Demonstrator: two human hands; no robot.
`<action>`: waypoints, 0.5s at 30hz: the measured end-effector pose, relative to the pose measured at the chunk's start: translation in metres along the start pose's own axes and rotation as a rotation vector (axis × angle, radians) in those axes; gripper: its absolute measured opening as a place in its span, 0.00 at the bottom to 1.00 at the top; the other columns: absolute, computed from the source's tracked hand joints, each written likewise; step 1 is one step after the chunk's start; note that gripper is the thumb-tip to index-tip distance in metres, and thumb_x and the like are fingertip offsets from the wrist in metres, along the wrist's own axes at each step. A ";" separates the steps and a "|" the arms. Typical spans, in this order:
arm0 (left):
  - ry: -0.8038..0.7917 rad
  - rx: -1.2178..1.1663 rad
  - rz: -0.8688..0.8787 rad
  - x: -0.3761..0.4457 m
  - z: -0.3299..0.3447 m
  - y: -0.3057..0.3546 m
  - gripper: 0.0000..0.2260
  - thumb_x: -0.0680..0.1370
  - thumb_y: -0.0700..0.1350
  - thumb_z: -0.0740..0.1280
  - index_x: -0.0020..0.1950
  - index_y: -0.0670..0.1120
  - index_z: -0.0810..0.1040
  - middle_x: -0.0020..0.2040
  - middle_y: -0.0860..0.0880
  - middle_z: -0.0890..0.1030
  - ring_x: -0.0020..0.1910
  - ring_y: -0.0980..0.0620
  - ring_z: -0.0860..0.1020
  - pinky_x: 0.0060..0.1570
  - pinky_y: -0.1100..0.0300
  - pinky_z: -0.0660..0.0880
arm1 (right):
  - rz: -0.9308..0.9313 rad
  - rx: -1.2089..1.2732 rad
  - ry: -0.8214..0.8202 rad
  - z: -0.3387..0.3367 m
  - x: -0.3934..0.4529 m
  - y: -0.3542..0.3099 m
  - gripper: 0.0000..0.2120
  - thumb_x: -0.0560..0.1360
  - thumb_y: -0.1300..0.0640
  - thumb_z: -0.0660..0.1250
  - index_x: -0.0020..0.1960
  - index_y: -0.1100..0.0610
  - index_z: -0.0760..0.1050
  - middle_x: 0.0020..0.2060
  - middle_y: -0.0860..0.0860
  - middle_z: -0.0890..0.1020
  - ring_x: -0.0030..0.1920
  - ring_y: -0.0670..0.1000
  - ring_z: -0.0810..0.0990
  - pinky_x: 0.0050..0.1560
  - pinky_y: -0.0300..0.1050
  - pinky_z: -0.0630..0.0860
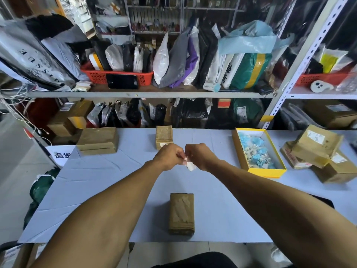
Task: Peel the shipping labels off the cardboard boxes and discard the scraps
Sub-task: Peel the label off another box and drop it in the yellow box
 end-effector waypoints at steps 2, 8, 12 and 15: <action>-0.020 -0.021 -0.004 0.000 0.003 0.000 0.08 0.73 0.41 0.75 0.52 0.43 0.85 0.48 0.46 0.85 0.46 0.48 0.81 0.48 0.56 0.78 | 0.026 0.034 0.001 0.002 0.000 0.006 0.05 0.75 0.60 0.67 0.50 0.56 0.74 0.43 0.55 0.81 0.39 0.54 0.78 0.42 0.52 0.81; 0.169 0.146 -0.090 0.007 -0.014 0.002 0.05 0.75 0.48 0.73 0.46 0.47 0.85 0.42 0.49 0.84 0.39 0.51 0.78 0.32 0.64 0.66 | -0.037 0.051 0.036 -0.007 0.006 0.004 0.03 0.74 0.64 0.66 0.44 0.58 0.78 0.40 0.55 0.82 0.39 0.54 0.77 0.43 0.52 0.80; 0.167 0.208 -0.077 0.014 -0.015 0.008 0.04 0.77 0.46 0.70 0.46 0.46 0.83 0.45 0.47 0.83 0.43 0.49 0.77 0.36 0.60 0.69 | -0.074 0.136 -0.009 -0.006 0.002 0.006 0.08 0.71 0.63 0.72 0.49 0.57 0.77 0.45 0.53 0.83 0.45 0.54 0.80 0.47 0.49 0.80; 0.074 0.090 -0.107 0.018 -0.006 0.007 0.06 0.77 0.45 0.69 0.43 0.44 0.79 0.43 0.45 0.81 0.42 0.46 0.78 0.40 0.56 0.73 | -0.085 0.125 0.038 -0.010 0.001 0.003 0.09 0.70 0.63 0.73 0.47 0.58 0.75 0.42 0.51 0.80 0.42 0.53 0.77 0.43 0.46 0.76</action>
Point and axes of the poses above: each hand's wrist, its own x-axis towards the middle knuckle, its own z-axis out of the palm, y = z × x, the point moved 10 cm from there along x, towards the middle knuckle
